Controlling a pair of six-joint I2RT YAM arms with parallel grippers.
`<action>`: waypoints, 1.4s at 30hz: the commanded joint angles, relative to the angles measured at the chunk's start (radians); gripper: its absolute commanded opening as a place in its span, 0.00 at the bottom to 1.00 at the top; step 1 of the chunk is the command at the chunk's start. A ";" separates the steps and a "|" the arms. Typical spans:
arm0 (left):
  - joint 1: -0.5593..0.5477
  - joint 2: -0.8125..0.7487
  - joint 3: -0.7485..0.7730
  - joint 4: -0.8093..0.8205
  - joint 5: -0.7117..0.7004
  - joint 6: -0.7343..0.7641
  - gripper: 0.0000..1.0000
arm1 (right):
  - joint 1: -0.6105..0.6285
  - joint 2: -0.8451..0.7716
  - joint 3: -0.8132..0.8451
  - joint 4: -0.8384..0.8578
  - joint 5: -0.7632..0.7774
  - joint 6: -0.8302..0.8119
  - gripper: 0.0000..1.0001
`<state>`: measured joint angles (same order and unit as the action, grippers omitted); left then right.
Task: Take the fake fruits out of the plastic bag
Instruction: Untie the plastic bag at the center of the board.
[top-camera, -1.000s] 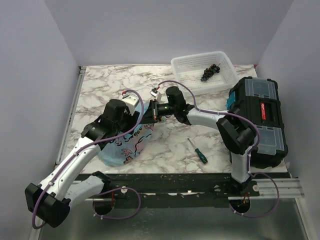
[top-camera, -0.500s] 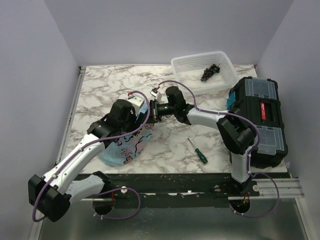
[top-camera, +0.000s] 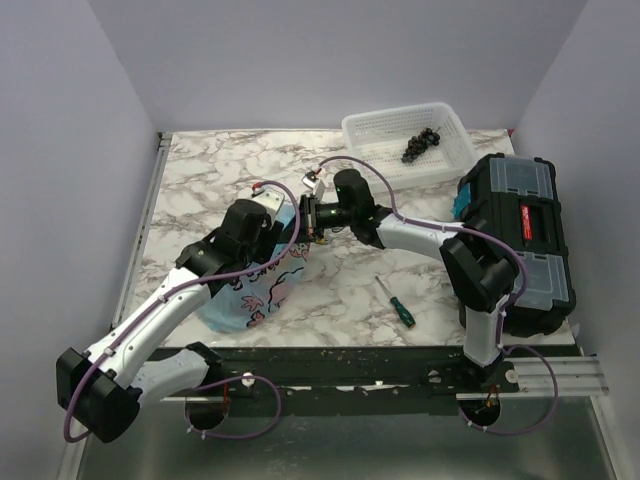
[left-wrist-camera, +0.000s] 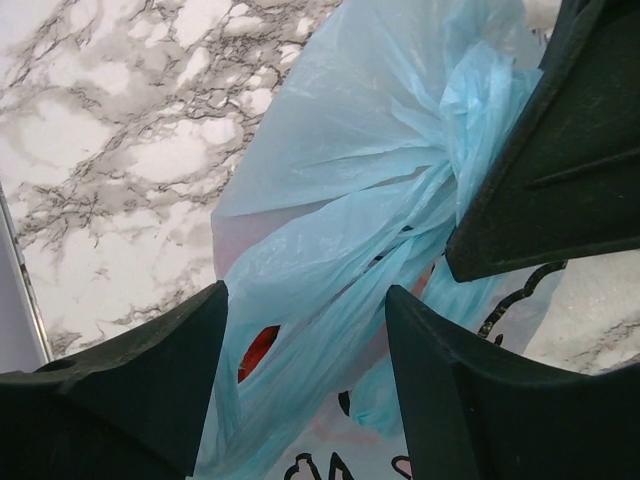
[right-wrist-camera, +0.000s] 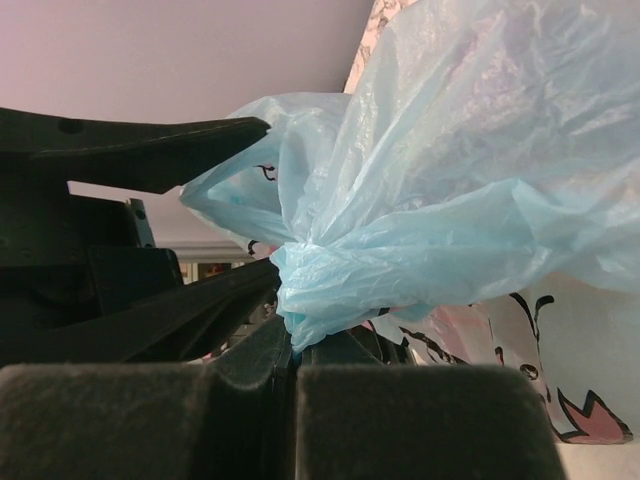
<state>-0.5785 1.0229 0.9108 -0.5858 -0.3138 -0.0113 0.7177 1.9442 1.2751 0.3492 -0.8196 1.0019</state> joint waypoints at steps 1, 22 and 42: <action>-0.005 0.029 0.008 -0.025 -0.073 -0.002 0.64 | -0.001 -0.047 0.011 -0.012 0.019 0.001 0.01; -0.006 -0.345 0.003 -0.020 -0.142 -0.095 0.18 | -0.003 -0.001 0.051 0.062 -0.020 0.084 0.01; -0.003 -0.967 -0.326 0.178 -0.152 -0.227 0.00 | -0.026 0.084 0.195 0.418 -0.111 0.417 0.42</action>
<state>-0.5785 0.0547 0.6029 -0.4637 -0.4400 -0.2291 0.6979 2.0426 1.4742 0.5907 -0.9062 1.3022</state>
